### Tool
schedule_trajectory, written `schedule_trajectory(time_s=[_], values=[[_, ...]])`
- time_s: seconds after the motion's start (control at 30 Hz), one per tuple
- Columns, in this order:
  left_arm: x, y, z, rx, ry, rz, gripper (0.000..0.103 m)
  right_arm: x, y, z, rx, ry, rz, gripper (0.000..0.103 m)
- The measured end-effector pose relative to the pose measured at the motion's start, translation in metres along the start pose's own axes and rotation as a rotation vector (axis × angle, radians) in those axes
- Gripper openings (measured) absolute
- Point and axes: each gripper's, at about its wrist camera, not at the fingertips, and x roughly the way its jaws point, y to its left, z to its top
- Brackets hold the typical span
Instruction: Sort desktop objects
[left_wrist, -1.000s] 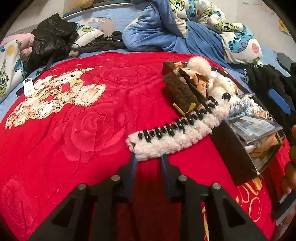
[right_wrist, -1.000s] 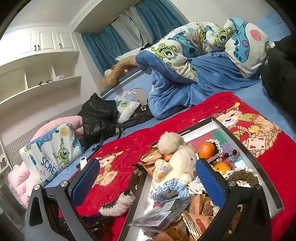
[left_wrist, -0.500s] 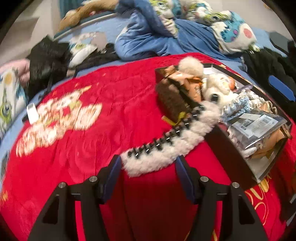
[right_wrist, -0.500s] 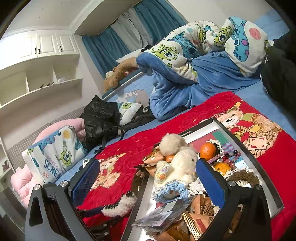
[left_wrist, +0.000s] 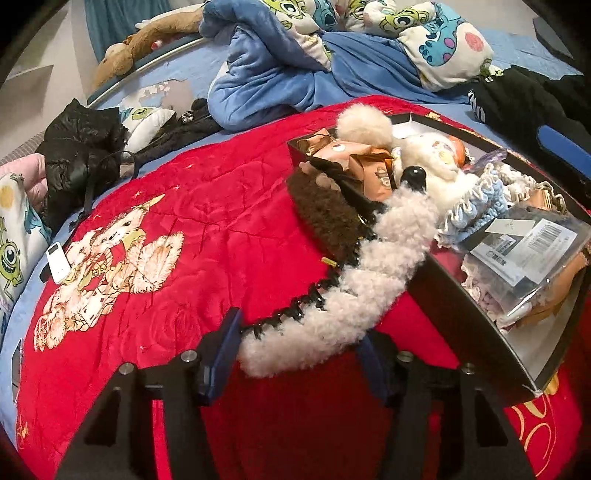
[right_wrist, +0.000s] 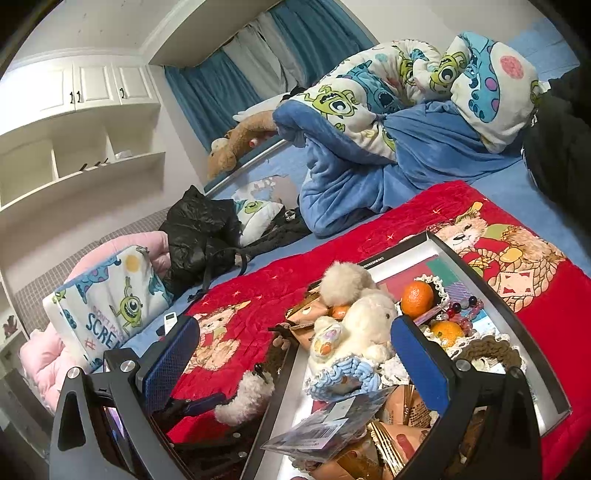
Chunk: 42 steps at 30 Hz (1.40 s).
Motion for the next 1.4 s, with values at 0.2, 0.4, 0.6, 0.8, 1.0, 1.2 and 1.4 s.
schedule_trajectory(time_s=[0.2, 0.4, 0.6, 0.8, 1.0, 1.2, 1.4], values=[[0.000, 0.003, -0.002, -0.008, -0.008, -0.005, 0.058, 0.003, 0.002, -0.002, -0.014, 0.011, -0.011, 0.103], [-0.009, 0.013, -0.004, -0.041, -0.023, -0.027, 0.056, 0.005, 0.001, -0.003, -0.008, 0.014, -0.019, 0.103], [-0.028, 0.035, 0.001, -0.064, -0.048, -0.013, 0.055, 0.009, 0.001, -0.004, -0.013, 0.023, -0.039, 0.103], [-0.046, 0.093, 0.012, -0.161, -0.085, -0.003, 0.038, 0.011, 0.012, -0.001, -0.059, 0.019, -0.064, 0.103], [-0.026, 0.136, 0.005, -0.263, -0.071, -0.066, 0.033, 0.039, 0.050, -0.008, -0.167, 0.111, -0.068, 0.103], [0.029, 0.130, -0.017, -0.223, 0.049, -0.014, 0.035, 0.081, 0.099, -0.033, -0.363, 0.262, -0.098, 0.103], [0.036, 0.143, -0.024, -0.274, 0.051, -0.066, 0.035, 0.121, 0.116, -0.049, -0.412, 0.374, -0.102, 0.103]])
